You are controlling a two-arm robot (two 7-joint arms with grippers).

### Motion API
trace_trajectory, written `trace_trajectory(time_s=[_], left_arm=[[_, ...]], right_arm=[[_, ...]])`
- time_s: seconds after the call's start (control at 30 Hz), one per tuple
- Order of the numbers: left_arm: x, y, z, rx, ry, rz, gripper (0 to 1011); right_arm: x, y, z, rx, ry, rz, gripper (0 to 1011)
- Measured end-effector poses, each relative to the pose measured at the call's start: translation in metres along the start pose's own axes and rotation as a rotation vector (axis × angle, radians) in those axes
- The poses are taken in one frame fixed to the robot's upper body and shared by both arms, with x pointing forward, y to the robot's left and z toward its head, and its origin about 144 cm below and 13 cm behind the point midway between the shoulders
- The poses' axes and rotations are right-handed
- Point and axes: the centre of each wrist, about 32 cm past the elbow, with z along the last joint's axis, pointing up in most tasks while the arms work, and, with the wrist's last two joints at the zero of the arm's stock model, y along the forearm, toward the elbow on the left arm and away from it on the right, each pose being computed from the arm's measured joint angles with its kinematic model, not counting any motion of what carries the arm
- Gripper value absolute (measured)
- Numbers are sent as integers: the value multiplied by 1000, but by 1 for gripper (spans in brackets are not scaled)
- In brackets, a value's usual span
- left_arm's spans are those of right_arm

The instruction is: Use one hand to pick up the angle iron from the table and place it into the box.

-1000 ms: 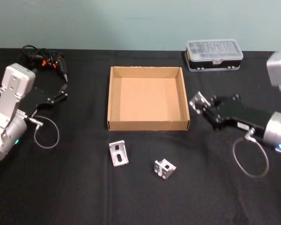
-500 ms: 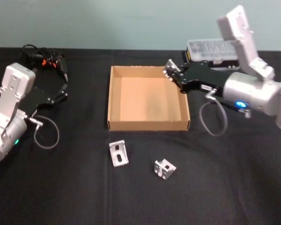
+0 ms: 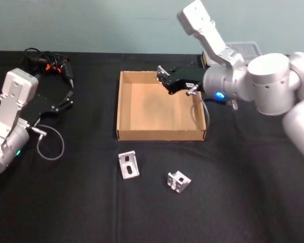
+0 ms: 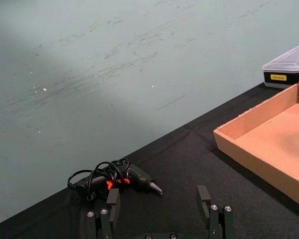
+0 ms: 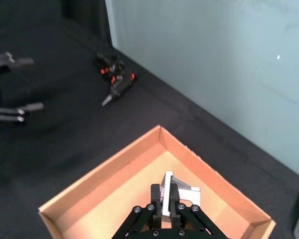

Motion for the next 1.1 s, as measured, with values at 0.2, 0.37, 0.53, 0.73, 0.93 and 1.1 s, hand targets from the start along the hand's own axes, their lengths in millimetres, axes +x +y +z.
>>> trace_trajectory(time_s=[0.2, 0.37, 0.53, 0.73, 0.93, 1.1], left_arm=[[0, 0, 0, 0, 0, 0, 1000], [0, 0, 0, 0, 0, 0, 1000], [0, 0, 0, 0, 0, 0, 1000], [0, 0, 0, 0, 0, 0, 1000], [0, 0, 0, 0, 0, 0, 1000], [0, 0, 0, 0, 0, 0, 1000]], right_arm=[[-3, 24, -4, -65, -3, -9, 100], [-6, 36, -8, -92, 4, -9, 100], [-8, 44, -11, -107, 14, -7, 100], [-8, 43, -10, -103, 11, -8, 100], [-7, 42, -10, -101, 10, -8, 255], [-7, 42, -10, -101, 10, -8, 390]])
